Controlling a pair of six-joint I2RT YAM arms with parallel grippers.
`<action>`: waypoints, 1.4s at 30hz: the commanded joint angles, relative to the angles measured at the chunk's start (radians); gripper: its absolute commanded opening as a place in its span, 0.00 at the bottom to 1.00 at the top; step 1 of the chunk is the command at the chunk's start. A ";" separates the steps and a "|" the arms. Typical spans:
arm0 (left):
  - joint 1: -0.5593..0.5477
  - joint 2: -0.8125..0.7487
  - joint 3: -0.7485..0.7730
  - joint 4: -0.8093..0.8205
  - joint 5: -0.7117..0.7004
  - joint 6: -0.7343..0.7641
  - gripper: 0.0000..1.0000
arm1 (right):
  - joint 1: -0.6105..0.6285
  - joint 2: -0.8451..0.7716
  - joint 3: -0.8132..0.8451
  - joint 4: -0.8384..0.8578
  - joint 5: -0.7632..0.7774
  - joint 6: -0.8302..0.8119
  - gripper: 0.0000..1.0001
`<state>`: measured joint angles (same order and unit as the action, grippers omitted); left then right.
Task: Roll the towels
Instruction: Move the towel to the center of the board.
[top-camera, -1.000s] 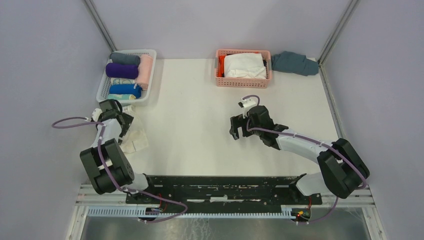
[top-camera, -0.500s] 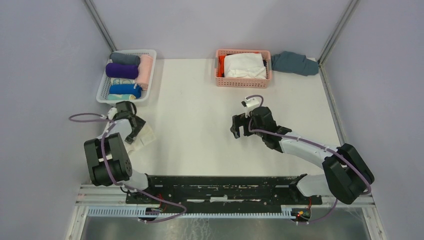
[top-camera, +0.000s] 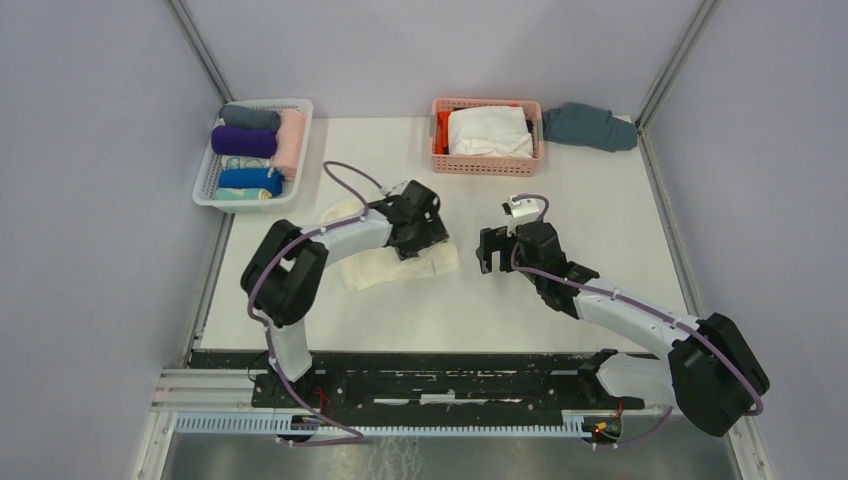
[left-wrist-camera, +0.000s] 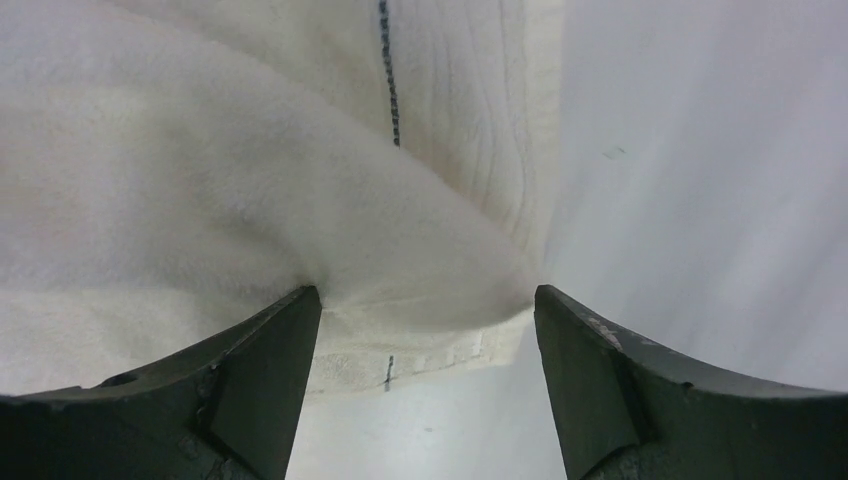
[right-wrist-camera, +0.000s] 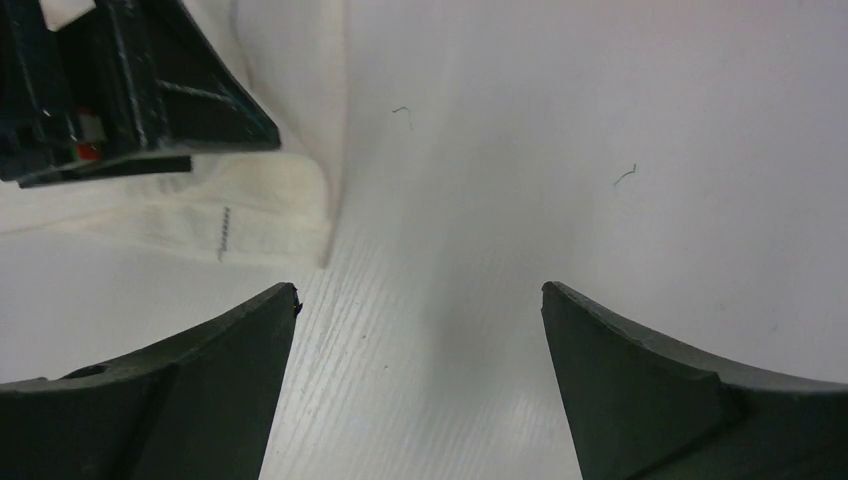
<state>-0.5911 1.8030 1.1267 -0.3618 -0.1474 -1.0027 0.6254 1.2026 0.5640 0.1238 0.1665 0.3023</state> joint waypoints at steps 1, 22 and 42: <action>-0.090 0.054 0.196 -0.110 0.018 -0.026 0.86 | -0.002 -0.070 -0.007 0.029 0.095 0.026 1.00; 0.011 -0.450 -0.428 0.179 -0.016 0.030 0.85 | -0.003 -0.106 0.115 -0.317 -0.092 0.000 0.87; 0.104 -0.419 -0.511 0.284 0.082 0.021 0.55 | -0.002 -0.041 0.122 -0.293 -0.103 -0.023 0.84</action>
<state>-0.4885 1.4242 0.6296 -0.1299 -0.0929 -0.9665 0.6254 1.1648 0.6357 -0.1970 0.0673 0.2939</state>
